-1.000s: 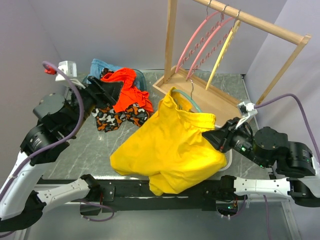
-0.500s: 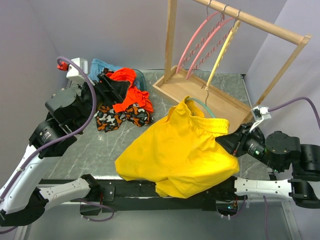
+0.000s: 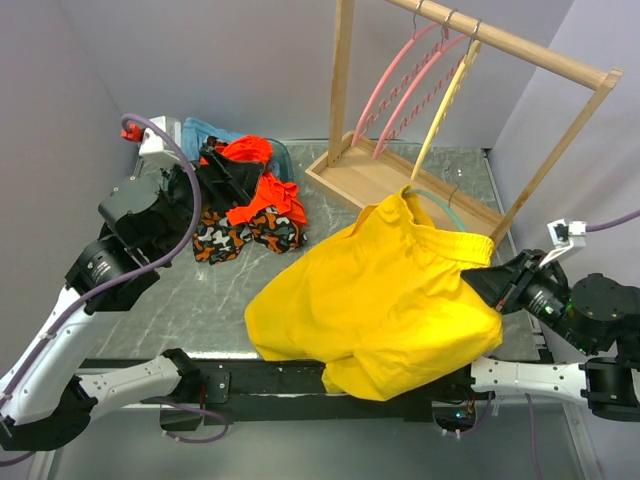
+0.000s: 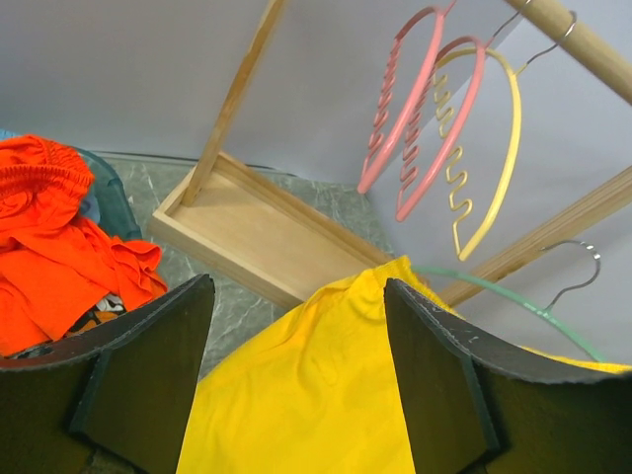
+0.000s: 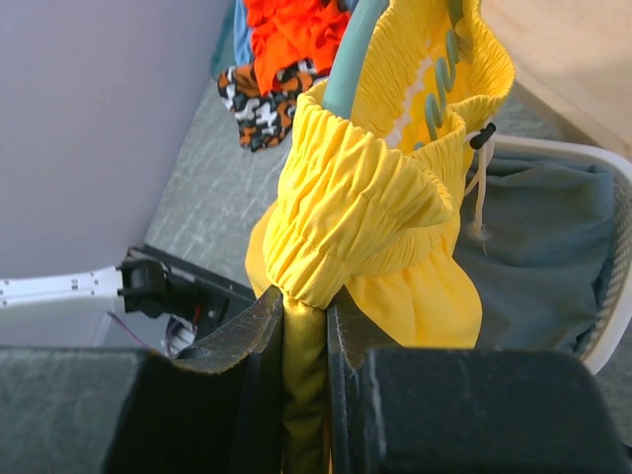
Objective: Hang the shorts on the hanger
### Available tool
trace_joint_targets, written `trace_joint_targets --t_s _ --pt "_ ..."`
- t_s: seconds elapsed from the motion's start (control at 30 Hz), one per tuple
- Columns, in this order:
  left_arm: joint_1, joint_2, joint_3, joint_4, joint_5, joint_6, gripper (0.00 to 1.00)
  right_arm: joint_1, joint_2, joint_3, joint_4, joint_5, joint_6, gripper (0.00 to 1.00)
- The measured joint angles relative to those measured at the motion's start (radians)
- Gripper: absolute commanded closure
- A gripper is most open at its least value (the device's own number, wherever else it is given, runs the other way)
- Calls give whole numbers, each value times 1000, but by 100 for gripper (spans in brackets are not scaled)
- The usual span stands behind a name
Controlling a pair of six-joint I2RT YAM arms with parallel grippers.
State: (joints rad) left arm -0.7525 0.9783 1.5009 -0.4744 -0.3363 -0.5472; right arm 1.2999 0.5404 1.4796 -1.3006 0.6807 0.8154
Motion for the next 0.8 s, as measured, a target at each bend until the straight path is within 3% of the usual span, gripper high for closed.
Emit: trace_joint_targets --t_s 0.17,0.43,0.8 --pt "0 3 -25 1 7 -14 26 0 -37 -1 34 66 -3 100" --pt "0 5 -57 8 19 -24 26 0 -37 -55 225 243 -78 100" --pt "0 15 -71 26 26 -41 26 0 80 -166 758 554 -402 100"
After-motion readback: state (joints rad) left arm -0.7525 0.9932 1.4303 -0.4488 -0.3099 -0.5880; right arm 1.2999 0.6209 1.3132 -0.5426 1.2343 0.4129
